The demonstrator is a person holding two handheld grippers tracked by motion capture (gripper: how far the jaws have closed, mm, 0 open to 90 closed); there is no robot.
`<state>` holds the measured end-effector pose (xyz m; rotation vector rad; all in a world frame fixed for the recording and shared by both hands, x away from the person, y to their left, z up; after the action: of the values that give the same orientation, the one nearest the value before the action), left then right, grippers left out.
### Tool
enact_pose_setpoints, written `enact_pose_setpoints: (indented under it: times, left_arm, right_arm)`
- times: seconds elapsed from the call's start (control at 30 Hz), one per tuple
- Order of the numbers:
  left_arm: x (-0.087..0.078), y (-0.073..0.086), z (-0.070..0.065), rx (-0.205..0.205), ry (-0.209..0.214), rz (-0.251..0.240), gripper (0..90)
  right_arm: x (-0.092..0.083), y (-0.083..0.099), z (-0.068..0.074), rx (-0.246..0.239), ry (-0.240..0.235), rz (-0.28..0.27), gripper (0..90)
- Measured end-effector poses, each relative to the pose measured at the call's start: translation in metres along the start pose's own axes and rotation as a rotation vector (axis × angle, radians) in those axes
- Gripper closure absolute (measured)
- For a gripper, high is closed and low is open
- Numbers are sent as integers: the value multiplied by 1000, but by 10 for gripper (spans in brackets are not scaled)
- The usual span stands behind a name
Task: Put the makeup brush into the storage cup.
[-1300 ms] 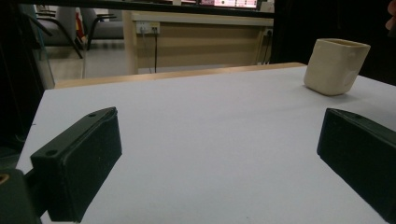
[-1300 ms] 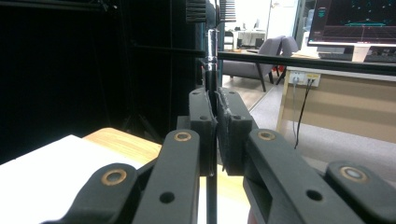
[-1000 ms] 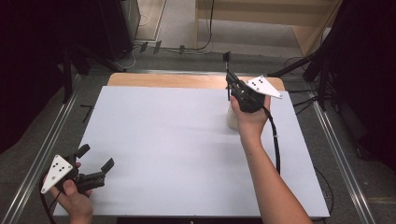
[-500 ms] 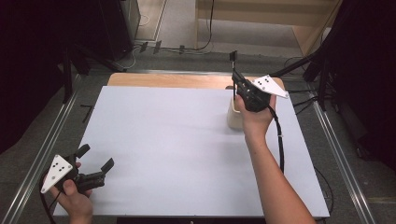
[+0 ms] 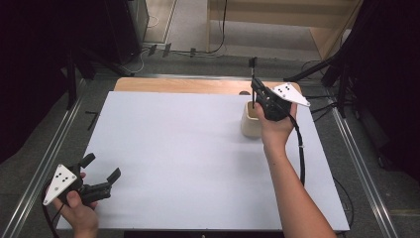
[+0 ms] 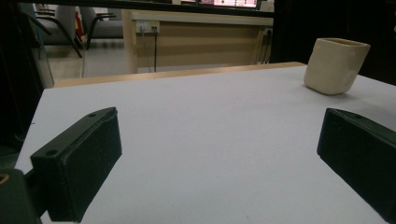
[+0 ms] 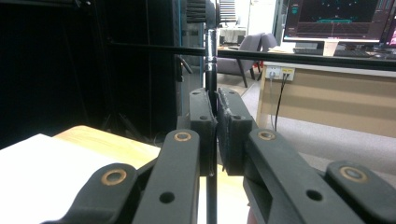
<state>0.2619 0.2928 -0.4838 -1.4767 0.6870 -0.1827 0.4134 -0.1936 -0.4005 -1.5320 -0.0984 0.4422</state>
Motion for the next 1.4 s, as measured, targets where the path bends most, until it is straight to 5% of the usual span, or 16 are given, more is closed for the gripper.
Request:
enact_pose_setpoints:
  times: [1.4]
  left_arm:
    - [1, 0, -2, 2, 1, 4, 4]
  right_arm:
    - [-4, 66, -15, 57, 22, 107, 870]
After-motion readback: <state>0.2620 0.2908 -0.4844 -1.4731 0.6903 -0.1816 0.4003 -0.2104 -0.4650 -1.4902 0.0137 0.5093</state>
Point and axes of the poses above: each handheld gripper's, and its own axes: x roughly forward along the jaws, y roughly out of its underside, z roughly to its left, the point moved 5 cm from there along x, roughly forward along the jaws, and after that the axes turned 7 degrees about z, right-handed, at the moved point
